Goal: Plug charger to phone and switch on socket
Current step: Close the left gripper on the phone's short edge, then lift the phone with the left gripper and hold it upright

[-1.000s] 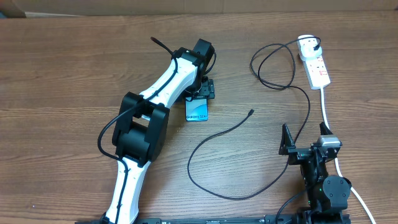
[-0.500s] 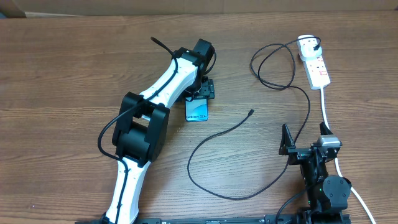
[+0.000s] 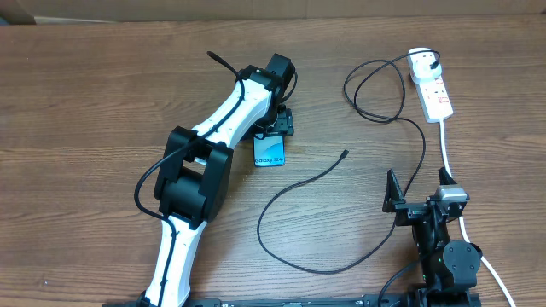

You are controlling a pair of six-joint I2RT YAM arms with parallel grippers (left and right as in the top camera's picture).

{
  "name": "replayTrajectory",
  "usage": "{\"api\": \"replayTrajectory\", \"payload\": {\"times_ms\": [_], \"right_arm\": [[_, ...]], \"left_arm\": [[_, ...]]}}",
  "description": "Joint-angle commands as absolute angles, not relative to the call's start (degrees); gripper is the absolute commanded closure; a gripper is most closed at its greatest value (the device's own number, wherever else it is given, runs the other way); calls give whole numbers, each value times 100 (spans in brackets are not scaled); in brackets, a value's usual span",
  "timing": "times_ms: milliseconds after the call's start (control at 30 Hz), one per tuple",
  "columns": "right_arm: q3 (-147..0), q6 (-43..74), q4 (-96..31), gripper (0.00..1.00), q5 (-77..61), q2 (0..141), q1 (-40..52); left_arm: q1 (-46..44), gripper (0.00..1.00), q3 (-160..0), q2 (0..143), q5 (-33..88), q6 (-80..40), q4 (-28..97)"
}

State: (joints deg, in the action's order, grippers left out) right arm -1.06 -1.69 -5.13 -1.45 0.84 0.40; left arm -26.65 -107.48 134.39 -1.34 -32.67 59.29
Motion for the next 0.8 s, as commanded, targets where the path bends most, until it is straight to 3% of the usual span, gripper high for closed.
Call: {"api": "replayTrajectory", "payload": {"times_ms": [0,767], "right_arm": [[-47,-198,-482,0,-115,34,62],[-47,-198,-482,0,-113,34,62]], "left_arm": [[-2746,16,-10436,13812,8,-3409,6005],[-2779,21,-10436,13812,5,-3494,6014]]}}
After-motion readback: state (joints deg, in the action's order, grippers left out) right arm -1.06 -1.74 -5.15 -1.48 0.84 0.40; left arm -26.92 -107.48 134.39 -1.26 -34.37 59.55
